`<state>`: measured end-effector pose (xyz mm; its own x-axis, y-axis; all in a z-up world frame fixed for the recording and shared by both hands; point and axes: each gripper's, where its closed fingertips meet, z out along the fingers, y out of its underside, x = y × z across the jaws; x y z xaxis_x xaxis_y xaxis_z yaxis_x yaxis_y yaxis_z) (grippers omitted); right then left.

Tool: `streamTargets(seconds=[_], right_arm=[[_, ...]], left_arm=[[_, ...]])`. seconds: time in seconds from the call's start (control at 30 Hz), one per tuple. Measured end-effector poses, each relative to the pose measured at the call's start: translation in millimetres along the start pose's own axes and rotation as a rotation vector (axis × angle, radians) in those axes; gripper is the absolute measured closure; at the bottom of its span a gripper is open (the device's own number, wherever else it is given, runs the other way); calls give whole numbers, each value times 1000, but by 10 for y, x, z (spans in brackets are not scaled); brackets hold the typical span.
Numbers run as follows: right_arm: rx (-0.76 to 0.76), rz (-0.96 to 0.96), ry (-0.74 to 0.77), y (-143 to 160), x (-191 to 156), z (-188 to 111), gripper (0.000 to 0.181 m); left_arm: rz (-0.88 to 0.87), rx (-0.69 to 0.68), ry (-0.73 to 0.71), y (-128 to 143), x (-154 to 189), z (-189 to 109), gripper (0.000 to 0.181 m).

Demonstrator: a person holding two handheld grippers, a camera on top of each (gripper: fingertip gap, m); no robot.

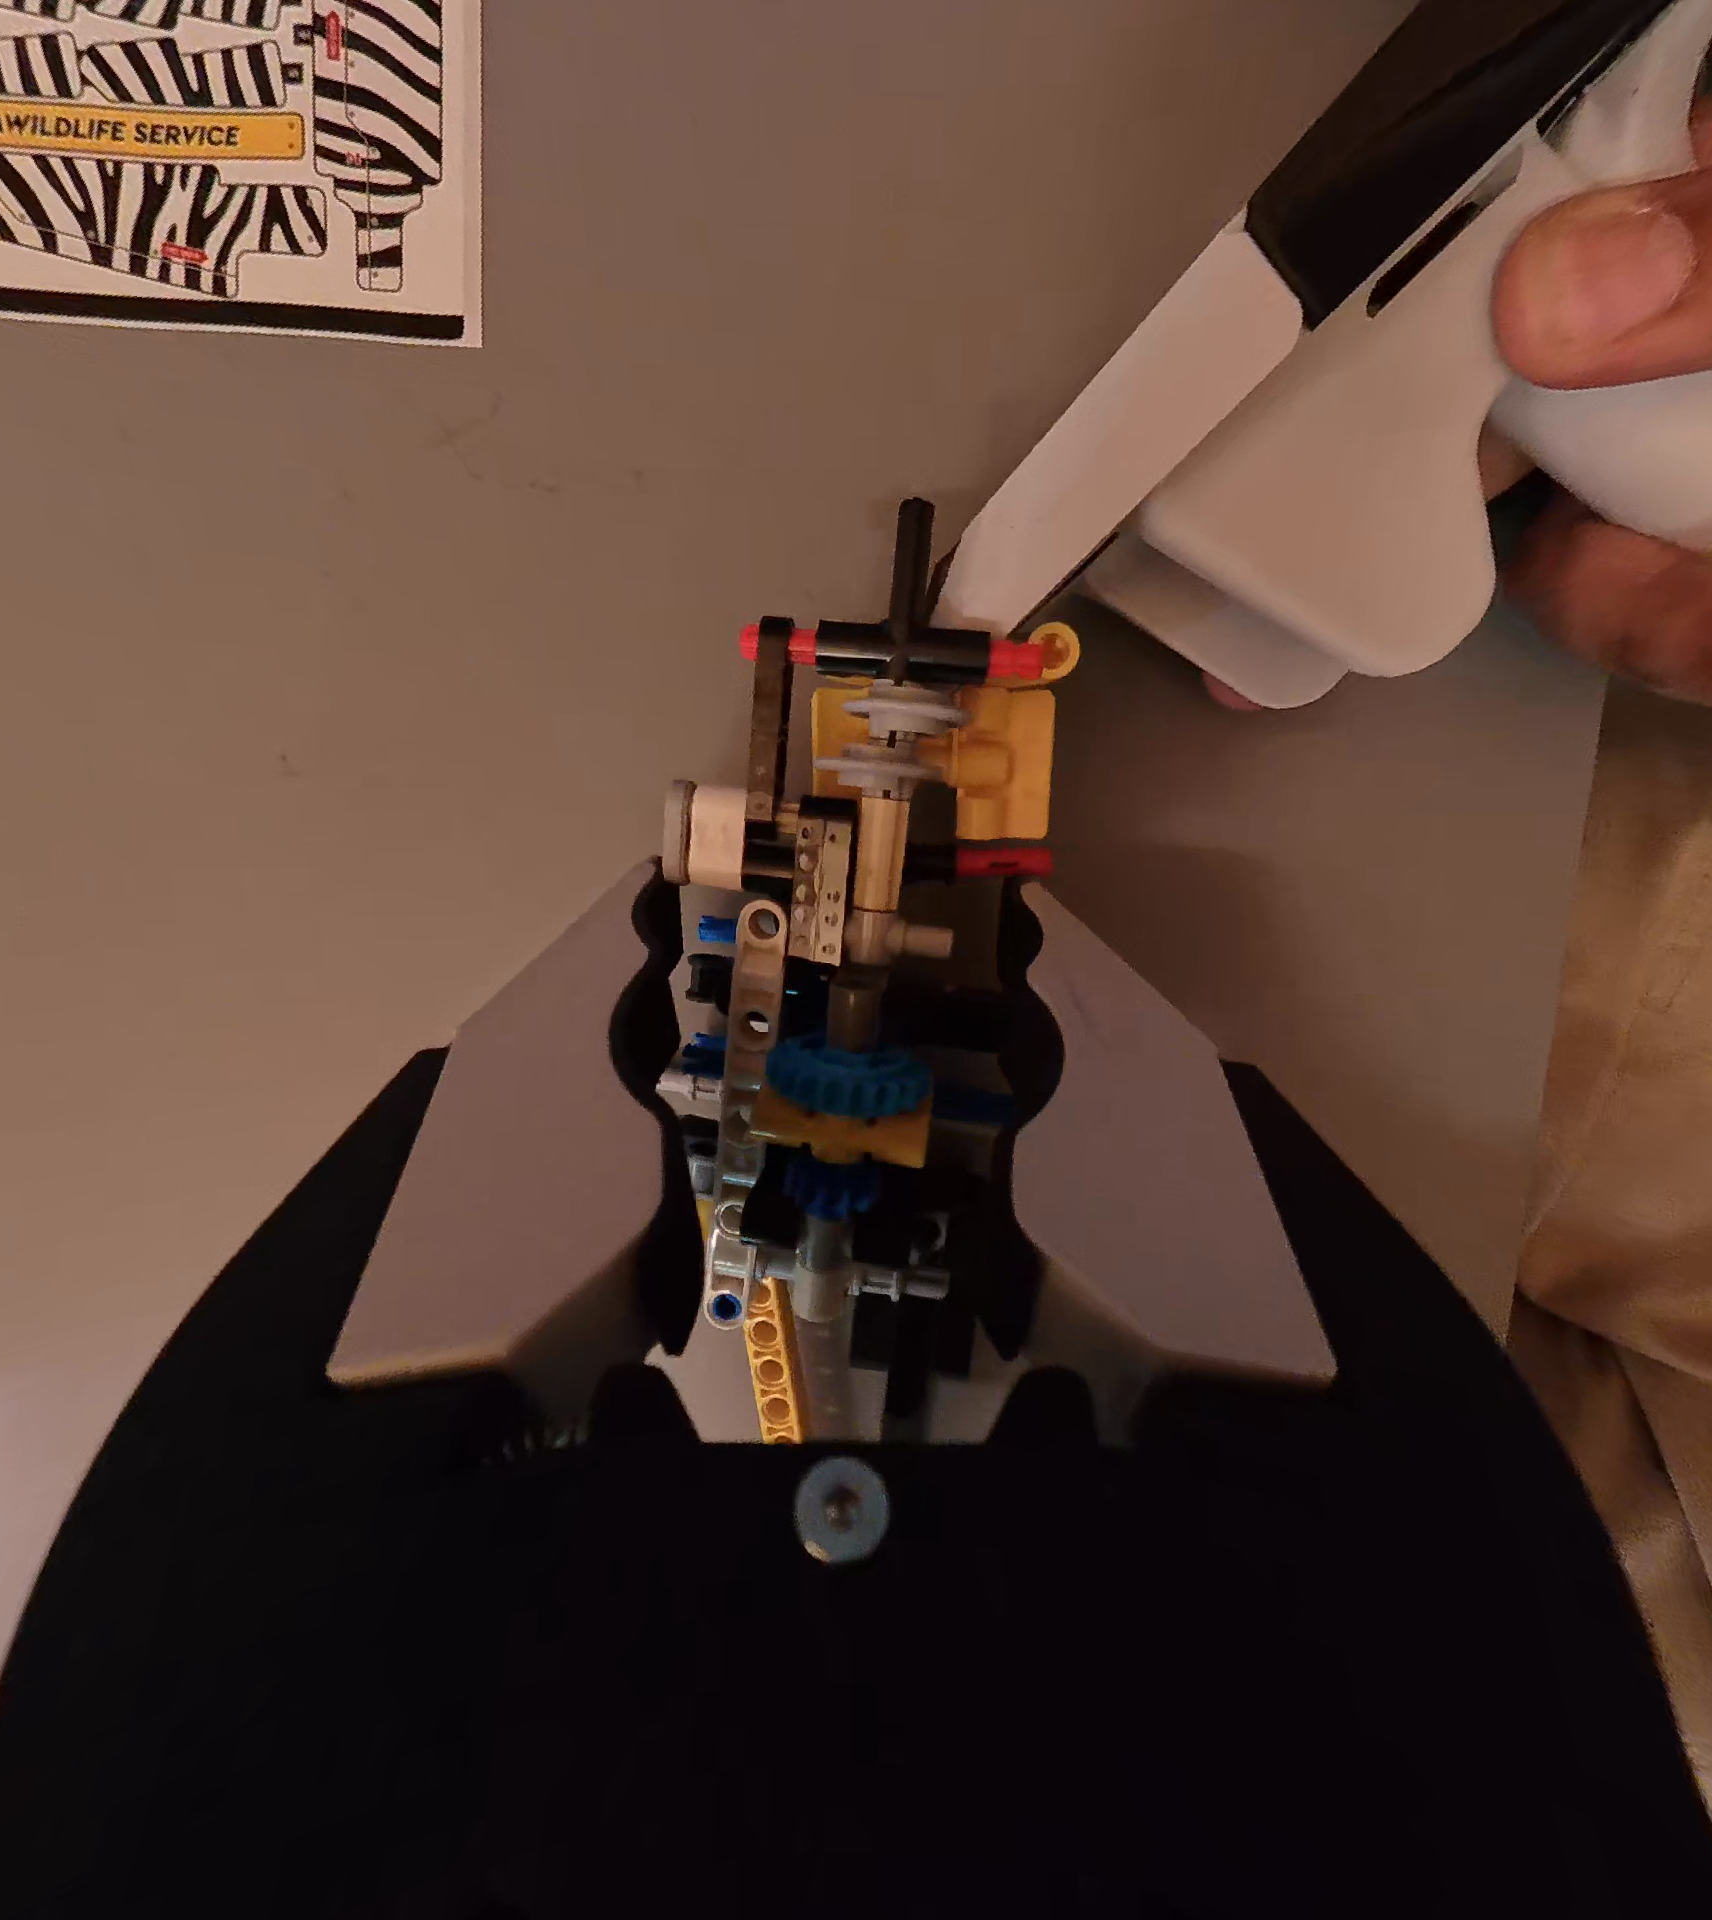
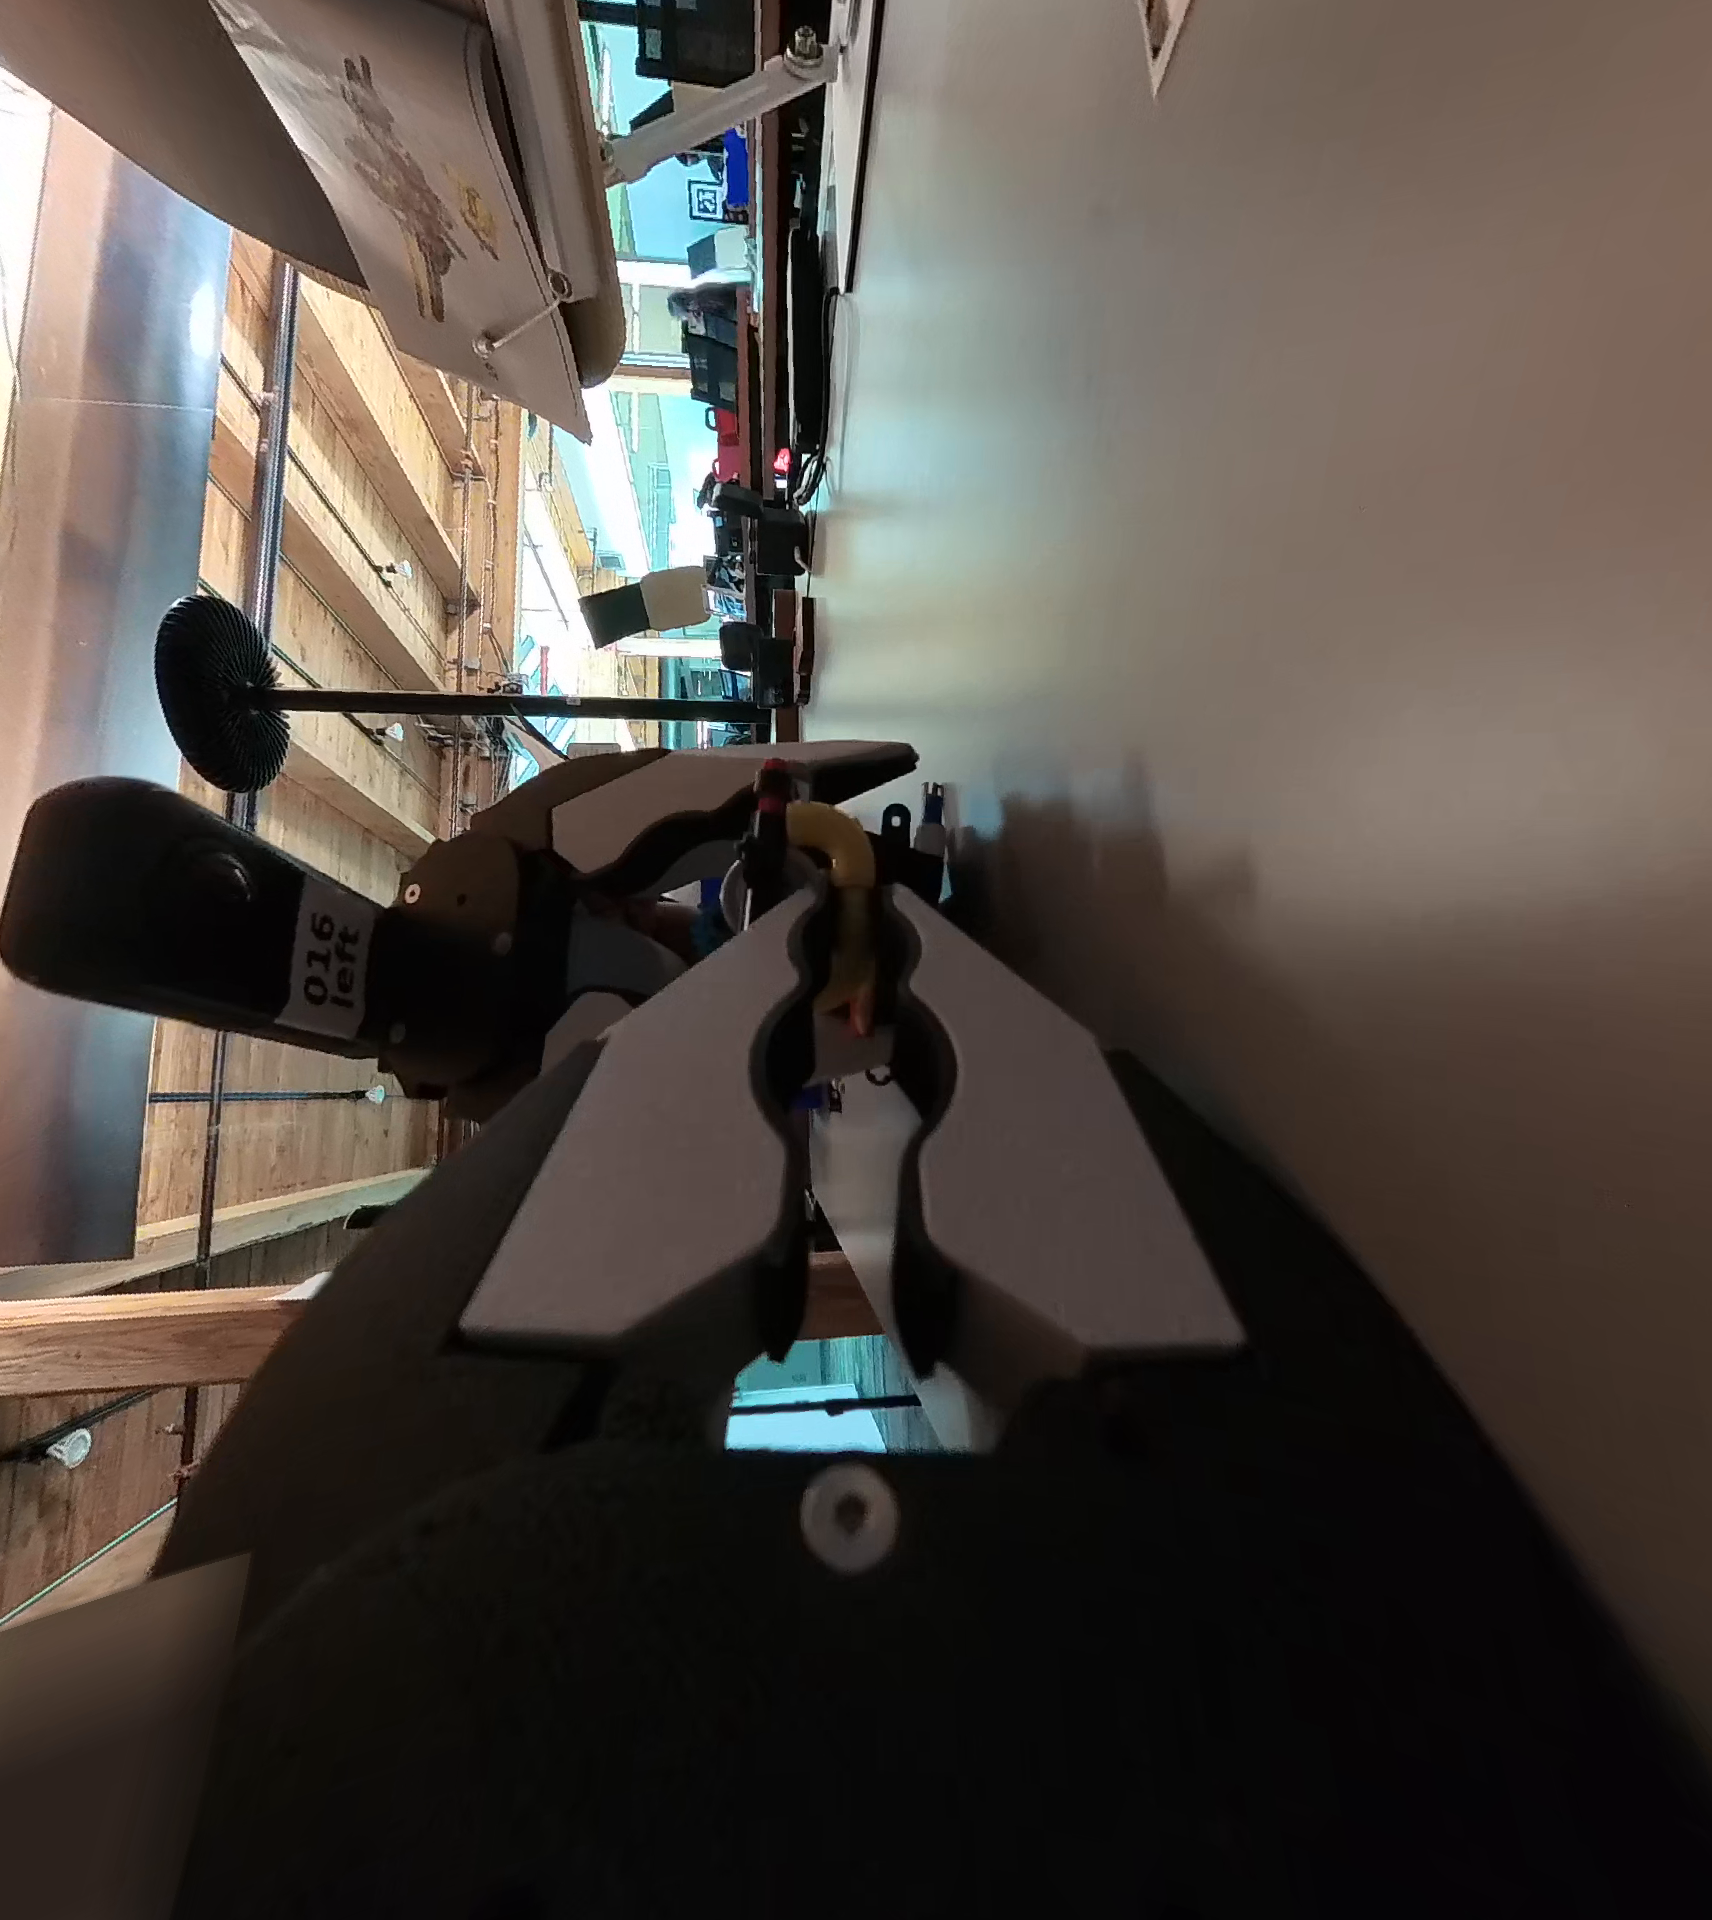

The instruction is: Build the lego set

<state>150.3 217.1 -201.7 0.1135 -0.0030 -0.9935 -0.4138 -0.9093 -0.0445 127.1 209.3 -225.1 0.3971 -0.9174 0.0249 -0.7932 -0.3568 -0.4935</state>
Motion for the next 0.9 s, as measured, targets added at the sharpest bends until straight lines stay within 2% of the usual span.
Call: streamTargets(seconds=[0.03,0.23,0.37,0.47,0.67,0.9], right_arm=[[3,1,-1,-3,-1,-1,175],[37,6,-7,-18,-6,-22,176],[48,2,-3,-23,-2,-24,176],[54,0,0,-27,0,-23,176],[63,3,-3,-22,-2,-24,176],[72,9,-6,-22,-6,-34,175]], left_arm=[[-7,0,3,-1,4,2,120],[-66,11,25,-13,28,3,118],[-88,26,60,-30,87,-28,111],[-86,27,38,-36,67,-34,109],[-61,4,-21,-15,45,17,114],[-91,18,-2,-50,57,-25,118]])
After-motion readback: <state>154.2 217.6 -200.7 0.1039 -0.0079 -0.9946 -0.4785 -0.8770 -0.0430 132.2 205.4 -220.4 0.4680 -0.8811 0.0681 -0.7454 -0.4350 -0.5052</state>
